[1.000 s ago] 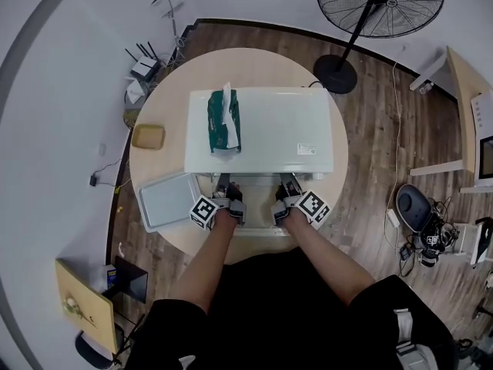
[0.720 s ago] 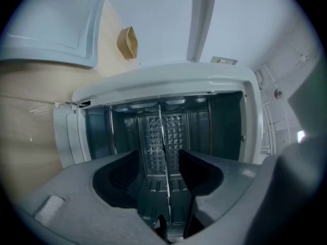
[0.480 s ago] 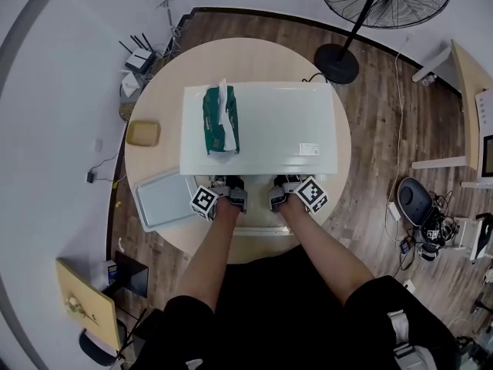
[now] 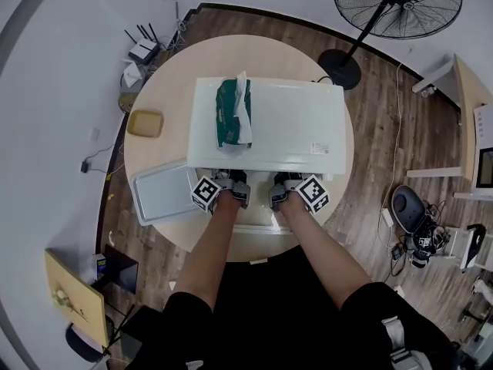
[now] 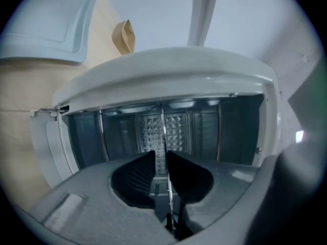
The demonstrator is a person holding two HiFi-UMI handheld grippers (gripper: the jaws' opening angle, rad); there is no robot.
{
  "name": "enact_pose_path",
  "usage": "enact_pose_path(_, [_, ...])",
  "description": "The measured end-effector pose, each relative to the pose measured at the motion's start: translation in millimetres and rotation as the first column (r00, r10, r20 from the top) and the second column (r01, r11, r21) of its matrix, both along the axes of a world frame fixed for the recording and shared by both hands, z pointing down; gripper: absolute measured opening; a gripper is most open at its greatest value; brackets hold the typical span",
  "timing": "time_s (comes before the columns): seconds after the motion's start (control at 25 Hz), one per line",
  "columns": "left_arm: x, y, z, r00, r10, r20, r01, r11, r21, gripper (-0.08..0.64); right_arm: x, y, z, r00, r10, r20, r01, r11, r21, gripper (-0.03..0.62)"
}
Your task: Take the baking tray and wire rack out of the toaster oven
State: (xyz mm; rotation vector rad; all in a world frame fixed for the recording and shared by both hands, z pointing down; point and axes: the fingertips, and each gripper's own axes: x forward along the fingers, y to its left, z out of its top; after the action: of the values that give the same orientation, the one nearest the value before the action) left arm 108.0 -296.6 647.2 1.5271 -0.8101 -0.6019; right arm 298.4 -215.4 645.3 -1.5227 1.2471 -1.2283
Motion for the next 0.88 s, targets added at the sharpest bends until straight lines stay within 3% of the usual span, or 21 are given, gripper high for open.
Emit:
enact_pose_path(0.16, [-6, 12, -6, 0.999, 0.028, -0.019, -0.028, 1.0, 0.008, 0.023, -8, 16, 3, 1.0, -0.009, 0.008, 0.009, 1.0, -0.014, 0.006])
enact_pose_path(0.52, [-30, 67, -11, 0.989, 0.146, -0.033, -0.145, 0.989, 0.013, 0.021, -32, 73, -2, 1.0, 0.0, -0.01, 0.0, 1.0, -0.001, 0.002])
enact_pose_path(0.88, [-54, 119, -12, 0.978, 0.19, -0.09, -0.191, 0.982, 0.002, 0.021, -58, 126, -5, 0.999, 0.027, -0.03, -0.027, 1.0, 0.002, 0.0])
